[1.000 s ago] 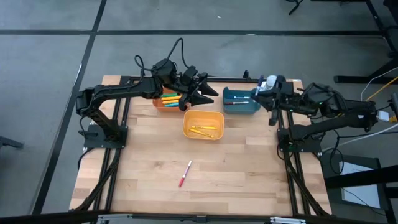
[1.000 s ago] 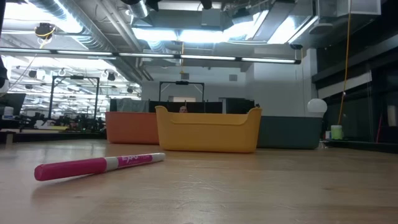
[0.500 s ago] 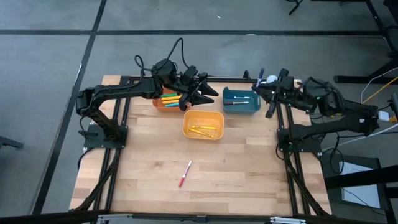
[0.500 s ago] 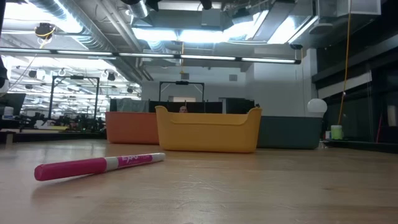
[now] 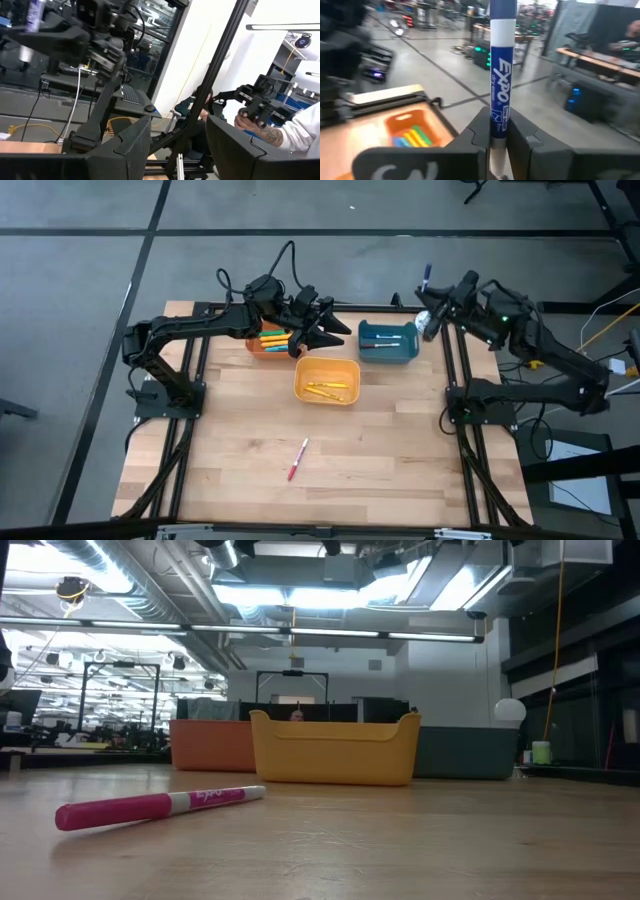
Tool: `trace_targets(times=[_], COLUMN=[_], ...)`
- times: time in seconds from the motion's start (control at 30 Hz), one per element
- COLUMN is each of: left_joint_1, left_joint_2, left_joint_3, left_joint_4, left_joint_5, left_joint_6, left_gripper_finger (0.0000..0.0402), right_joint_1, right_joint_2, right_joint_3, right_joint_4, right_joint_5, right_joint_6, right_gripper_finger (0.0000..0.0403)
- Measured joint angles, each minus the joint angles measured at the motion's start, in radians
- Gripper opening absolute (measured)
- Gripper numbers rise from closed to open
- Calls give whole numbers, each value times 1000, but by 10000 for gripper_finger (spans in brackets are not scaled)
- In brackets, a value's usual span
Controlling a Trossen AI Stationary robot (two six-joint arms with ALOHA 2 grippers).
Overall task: Pick & Place Markers
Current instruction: Put the blue marker pen into the blue bin
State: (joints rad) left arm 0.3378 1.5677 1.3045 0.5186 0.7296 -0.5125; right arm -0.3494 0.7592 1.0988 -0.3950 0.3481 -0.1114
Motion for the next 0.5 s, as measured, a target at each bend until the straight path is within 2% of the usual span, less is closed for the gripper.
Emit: trace_targets(times=[0.23, 0.5], left_joint_1=[0, 0], left_joint_2=[0, 0], left_joint_3=[0, 0], left_joint_4=[0, 0], left_joint_5=[-4, -4], left_joint_6=[-9, -9], left_gripper_finger=[184, 184], right_joint_1=[-129, -264], right_joint_2=[21, 99], right_joint_3=[0, 0], right_joint_4=[0, 0], right_joint_5=[-3, -119], right_joint_6=[-35, -32], right_gripper_finger=[39, 39])
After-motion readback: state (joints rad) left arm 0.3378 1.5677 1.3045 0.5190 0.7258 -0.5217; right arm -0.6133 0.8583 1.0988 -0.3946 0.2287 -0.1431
